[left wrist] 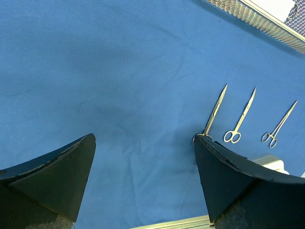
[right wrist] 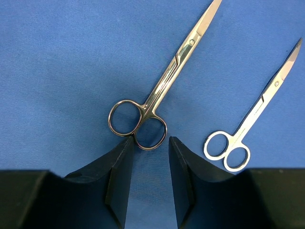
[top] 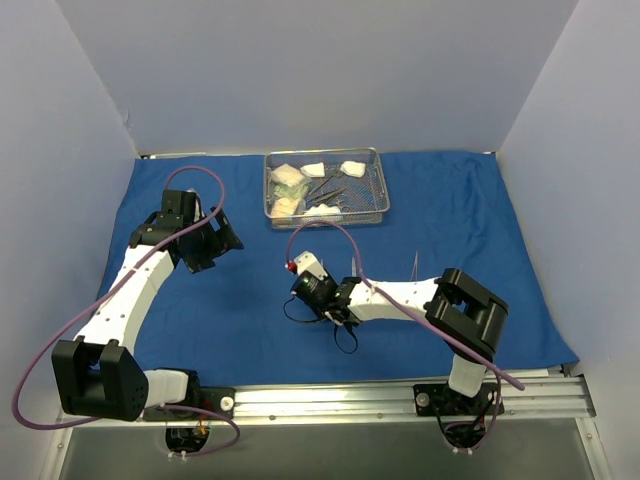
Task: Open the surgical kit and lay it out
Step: Place the medical item in the surgical kit, then adjust the medical item in the surgical kit.
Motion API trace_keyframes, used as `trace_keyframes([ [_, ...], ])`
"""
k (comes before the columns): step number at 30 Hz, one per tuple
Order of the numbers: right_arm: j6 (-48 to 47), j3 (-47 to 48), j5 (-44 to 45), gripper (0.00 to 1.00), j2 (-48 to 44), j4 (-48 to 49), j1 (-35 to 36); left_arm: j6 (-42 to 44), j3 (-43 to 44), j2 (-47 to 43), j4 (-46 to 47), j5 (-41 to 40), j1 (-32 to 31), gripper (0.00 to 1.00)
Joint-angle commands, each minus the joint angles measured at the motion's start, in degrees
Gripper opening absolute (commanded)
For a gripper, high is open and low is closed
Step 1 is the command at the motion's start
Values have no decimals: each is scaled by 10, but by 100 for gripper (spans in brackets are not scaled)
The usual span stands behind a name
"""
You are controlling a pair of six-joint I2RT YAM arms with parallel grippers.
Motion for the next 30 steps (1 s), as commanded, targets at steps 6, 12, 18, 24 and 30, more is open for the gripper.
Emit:
trace_keyframes([
  [6,18,-3,16,33,-53,-32,-7,5,4,-5,13,2,3,94],
  [12,52,-41,-24,37,-155,-43,-62,7,13,-4,10,-1,2,94],
  [18,111,-71,-24,39,-197,-44,-252,7,26,4,11,-4,3,94],
  [24,115,-78,-9,39,-166,-48,-384,4,33,6,9,-11,3,94],
  [30,81,-76,-31,36,-122,-15,-452,5,39,8,7,-16,3,94],
])
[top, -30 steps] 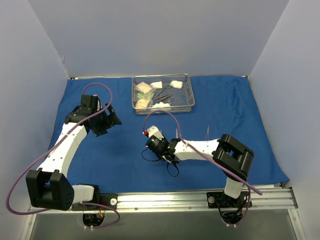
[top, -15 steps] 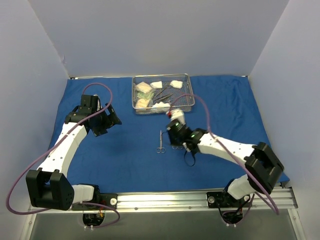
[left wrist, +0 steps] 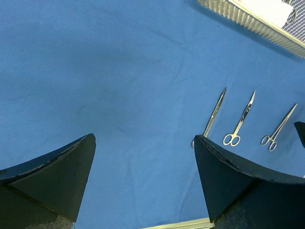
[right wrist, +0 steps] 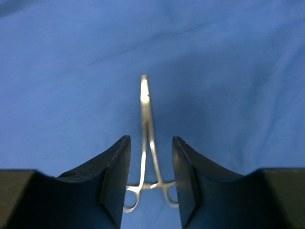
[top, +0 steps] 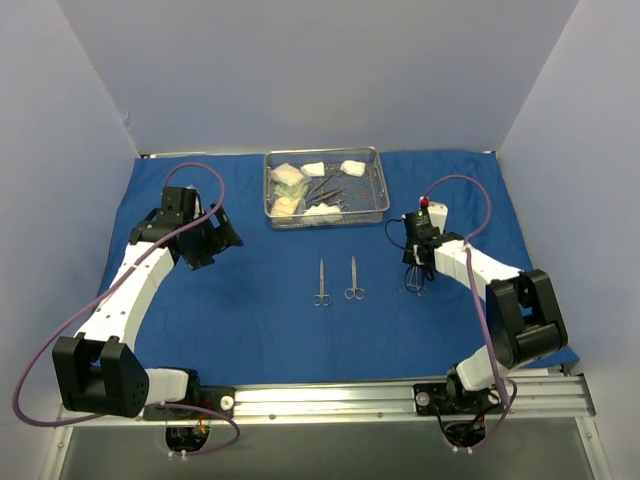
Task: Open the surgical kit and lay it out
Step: Adjust the medical item in the surgical kit.
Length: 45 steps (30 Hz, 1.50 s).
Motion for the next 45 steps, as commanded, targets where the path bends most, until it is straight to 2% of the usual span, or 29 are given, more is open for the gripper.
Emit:
trace_keyframes([
  [1,-22,0,-19,33,21,15,-30,5,29,2,8,-11,3,94],
  [14,-74,27,-125,30,82,35,-61,7,21,6,12,-13,3,94],
  [20,-84,31,-138,29,95,29,-63,5,20,8,13,-15,3,94],
  [24,-86,33,-141,20,102,26,-62,6,19,4,14,-18,3,94],
  [25,-87,31,-141,13,97,26,-62,6,19,5,14,-18,3,94],
  [26,-88,29,-142,11,94,29,-62,5,19,5,14,-18,3,94],
  [35,-89,4,-165,10,56,35,-56,5,20,9,13,-17,3,94],
  [45,-154,-10,-218,8,33,44,-35,9,20,8,10,-19,3,94],
])
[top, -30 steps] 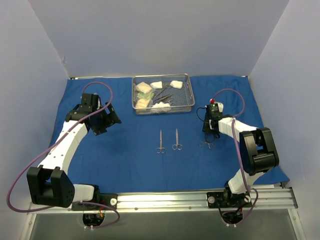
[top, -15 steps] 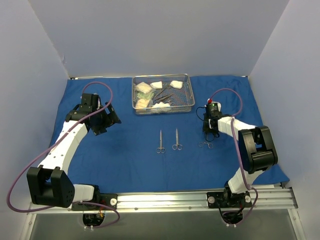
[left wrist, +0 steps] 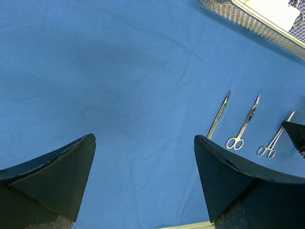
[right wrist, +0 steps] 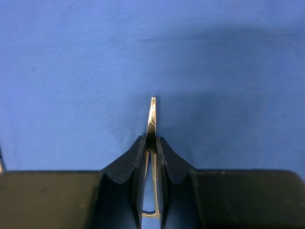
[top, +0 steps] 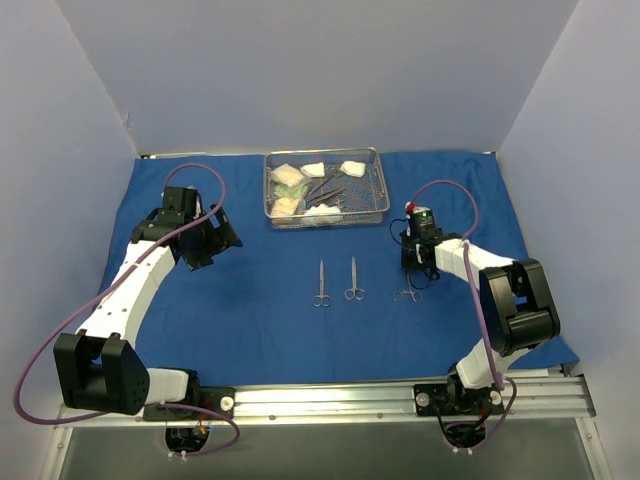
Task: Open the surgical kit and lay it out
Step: Adjust the medical item in the surgical kit.
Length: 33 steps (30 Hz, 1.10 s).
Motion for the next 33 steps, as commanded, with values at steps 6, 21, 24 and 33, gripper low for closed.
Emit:
trace_keyframes([
  [6,-41,3,-25,8,-18,-8,22,9,18,-8,6,-13,3,94],
  [21,-14,-2,34,38,-77,-12,35,7,34,-5,-9,-25,3,94],
  [24,-29,18,46,52,-121,-11,54,7,43,5,-6,-21,3,94],
  [33,-127,180,-60,100,-45,103,75,-2,112,98,45,16,-1,94],
])
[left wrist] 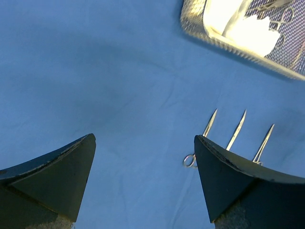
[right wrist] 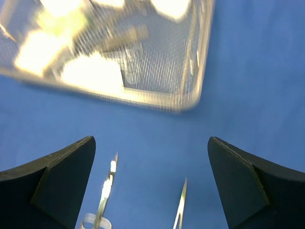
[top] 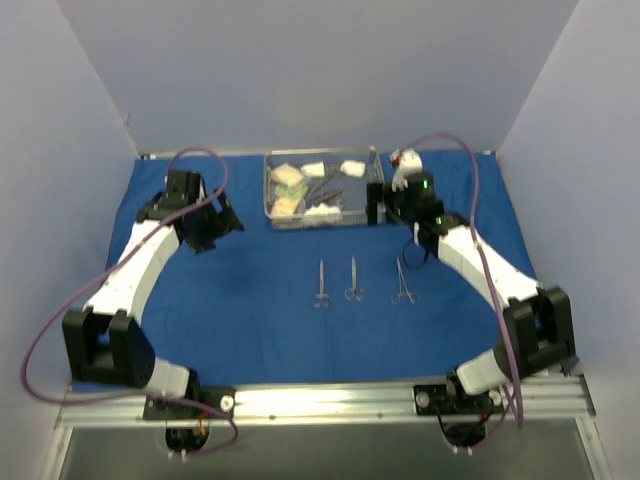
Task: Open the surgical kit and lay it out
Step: Adjust the medical item in the surgical kit, then pick up the medical item from the container.
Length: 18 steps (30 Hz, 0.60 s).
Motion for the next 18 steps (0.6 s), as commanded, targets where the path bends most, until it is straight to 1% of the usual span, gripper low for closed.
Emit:
trace_keyframes([
  [1,-98,83,-45,100,73,51,9,-5,54,50,44,21,-2,94],
  [2,-134,99,-46,100,89,60,10,-10,77,65,45,22,-6,94],
  [4,-161,156,-68,100,154,67,8,-10,106,109,46,19,-15,94],
  [5,-190,207,-73,100,178,57,8,-5,142,142,33,17,-24,94],
  [6,-209,235,-77,100,225,43,10,-3,160,159,28,14,-28,94],
  [7,-228,257,-81,100,248,25,12,-1,175,174,23,10,-33,94],
  [8,-267,289,-83,100,264,22,14,3,204,202,15,10,-38,94],
  [9,-282,301,-84,100,296,27,14,5,216,215,14,13,-39,94],
  [11,-311,331,-93,100,331,45,11,9,238,250,9,20,-40,94],
  [12,-325,352,-98,100,370,40,10,12,248,262,6,24,-41,94],
  [13,-328,408,-114,99,390,16,10,13,267,272,4,23,-42,94],
  [16,-335,501,-149,96,460,-16,11,18,298,310,-4,25,-46,94],
  [18,-348,530,-159,94,501,-19,14,20,311,336,-2,27,-50,95],
])
